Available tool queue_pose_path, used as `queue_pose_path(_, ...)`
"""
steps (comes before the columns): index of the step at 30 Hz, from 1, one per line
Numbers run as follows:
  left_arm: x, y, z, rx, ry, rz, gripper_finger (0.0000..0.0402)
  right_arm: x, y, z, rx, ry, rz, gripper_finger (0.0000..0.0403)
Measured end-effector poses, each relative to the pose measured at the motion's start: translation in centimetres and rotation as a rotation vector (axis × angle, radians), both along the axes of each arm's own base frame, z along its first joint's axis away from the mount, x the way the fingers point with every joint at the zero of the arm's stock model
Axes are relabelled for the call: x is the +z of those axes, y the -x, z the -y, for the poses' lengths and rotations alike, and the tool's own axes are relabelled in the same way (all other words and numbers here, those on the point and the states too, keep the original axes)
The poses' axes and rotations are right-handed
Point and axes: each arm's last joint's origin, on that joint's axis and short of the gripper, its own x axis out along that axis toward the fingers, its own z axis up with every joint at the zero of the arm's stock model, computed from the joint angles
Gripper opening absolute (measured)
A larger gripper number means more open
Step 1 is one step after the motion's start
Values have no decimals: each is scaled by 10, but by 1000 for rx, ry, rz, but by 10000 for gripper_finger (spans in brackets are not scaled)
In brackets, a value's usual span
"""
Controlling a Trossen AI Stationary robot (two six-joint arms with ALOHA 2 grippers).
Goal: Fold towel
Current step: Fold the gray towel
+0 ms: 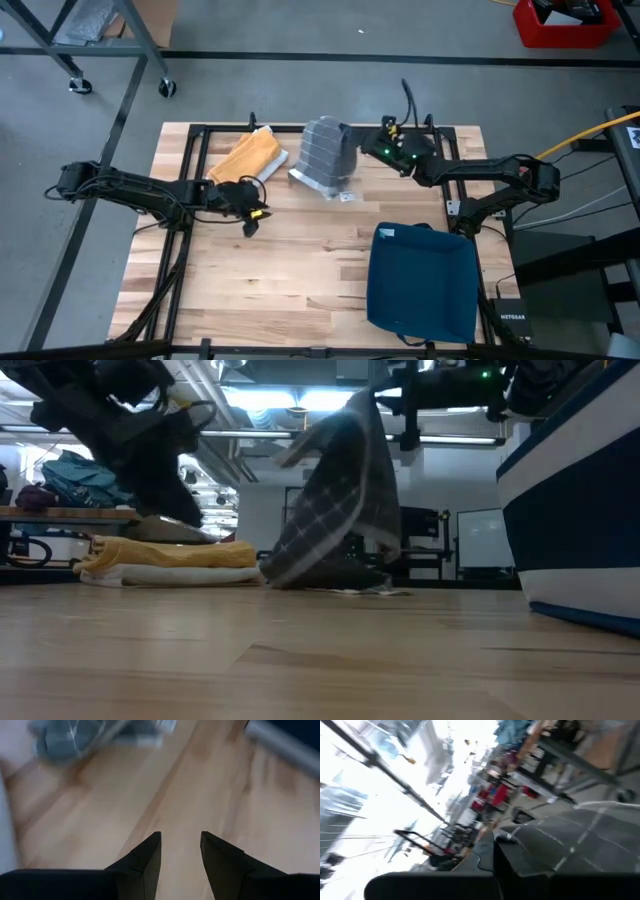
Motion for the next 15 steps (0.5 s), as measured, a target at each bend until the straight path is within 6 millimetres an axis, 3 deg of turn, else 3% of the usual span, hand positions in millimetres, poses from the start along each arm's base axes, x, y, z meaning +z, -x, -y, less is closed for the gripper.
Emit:
queue_pose_path(10,35,-17,0,55,105,421,129,5,1,-1,32,24,50,2)
queue_pose_path(15,43,-18,-5,108,173,520,129,5,1,-1,33,23,48,2)
